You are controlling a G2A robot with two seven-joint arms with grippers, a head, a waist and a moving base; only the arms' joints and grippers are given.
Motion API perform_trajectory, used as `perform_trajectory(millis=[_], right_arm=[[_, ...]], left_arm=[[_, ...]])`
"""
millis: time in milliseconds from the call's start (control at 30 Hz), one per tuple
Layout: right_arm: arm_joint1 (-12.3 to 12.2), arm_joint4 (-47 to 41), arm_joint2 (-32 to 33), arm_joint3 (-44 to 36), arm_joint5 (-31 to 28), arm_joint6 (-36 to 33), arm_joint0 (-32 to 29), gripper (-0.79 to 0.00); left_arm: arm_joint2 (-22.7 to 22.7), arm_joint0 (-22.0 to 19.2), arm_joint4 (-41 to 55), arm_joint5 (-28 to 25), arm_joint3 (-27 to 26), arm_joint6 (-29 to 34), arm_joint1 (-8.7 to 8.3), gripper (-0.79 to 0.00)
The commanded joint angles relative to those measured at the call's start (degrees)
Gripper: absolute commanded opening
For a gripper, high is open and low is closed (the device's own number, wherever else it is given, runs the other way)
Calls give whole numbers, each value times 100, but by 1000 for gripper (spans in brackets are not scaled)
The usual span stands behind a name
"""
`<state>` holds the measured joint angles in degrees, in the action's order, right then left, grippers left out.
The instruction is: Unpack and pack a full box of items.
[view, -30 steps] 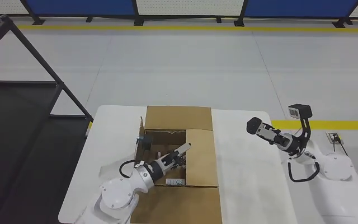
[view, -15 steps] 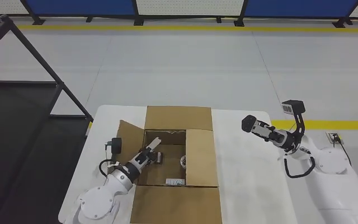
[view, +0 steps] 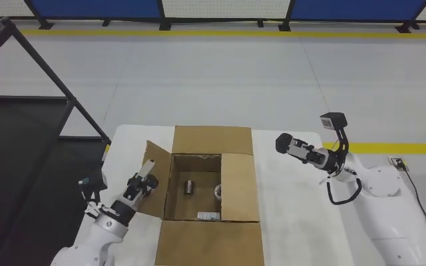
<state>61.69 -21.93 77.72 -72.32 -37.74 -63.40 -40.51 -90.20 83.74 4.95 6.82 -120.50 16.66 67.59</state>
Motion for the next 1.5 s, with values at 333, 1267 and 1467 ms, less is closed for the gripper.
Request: perform_trajectory(millis=[333, 1267, 1467], right_arm=[[-99, -161, 263, 69, -154, 101, -144, 0], [-439, -681, 1322, -125, -297, 46, -998, 0], [-464, -689, 1292, -102, -313, 43, -981, 0]], left_arm=[[647, -481, 348, 110, -599, 1119, -8, 0], [2681, -3048, 630, 782, 3146, 1365, 310, 0], [2871, -3155, 691, 611, 3424, 1367, 373, 0]])
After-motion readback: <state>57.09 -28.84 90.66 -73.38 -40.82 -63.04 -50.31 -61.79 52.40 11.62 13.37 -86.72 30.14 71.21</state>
